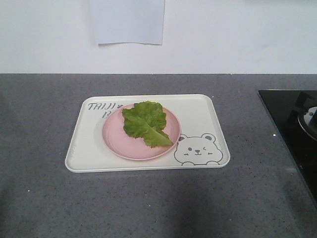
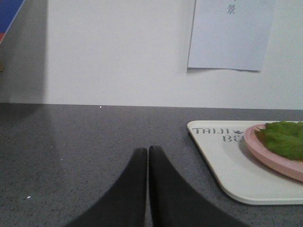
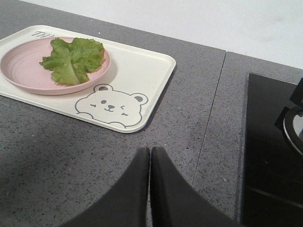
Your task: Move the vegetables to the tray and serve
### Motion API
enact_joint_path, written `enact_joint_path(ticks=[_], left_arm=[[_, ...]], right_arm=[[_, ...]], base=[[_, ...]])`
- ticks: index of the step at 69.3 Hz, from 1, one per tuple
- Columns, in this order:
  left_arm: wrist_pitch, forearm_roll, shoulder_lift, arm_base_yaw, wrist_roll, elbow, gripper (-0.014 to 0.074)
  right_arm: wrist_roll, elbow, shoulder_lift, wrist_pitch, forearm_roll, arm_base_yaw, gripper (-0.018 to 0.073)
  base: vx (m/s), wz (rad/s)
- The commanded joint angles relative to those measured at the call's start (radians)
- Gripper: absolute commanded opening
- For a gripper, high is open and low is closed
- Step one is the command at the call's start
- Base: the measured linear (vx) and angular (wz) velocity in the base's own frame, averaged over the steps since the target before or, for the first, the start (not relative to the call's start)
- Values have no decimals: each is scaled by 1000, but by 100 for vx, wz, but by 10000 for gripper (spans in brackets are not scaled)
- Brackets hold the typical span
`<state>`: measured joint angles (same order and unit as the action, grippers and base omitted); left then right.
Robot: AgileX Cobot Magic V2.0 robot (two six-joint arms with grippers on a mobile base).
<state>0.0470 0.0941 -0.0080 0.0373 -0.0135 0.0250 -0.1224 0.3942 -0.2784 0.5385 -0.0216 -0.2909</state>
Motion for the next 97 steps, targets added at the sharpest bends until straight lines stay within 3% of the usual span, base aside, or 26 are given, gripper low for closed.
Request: enact_joint_path(ticks=[1,86,92,97], left_arm=[[-47,9,-16,18,3,28,-6],[-47,9,-17,15,4,28,-6],[-47,9,-17,15,4,28,-6],[-47,9,-17,15,4,28,-6]], right_arm=[[-5,26,-9,-71,9,3,-6],[-6,26,-9,-77,43,4,-6],[-5,19,-9,-85,80,43,-6],[-2,-30,-8,-157,84,120,-6]], base=[[0,0],[0,0],[0,0],[0,0]])
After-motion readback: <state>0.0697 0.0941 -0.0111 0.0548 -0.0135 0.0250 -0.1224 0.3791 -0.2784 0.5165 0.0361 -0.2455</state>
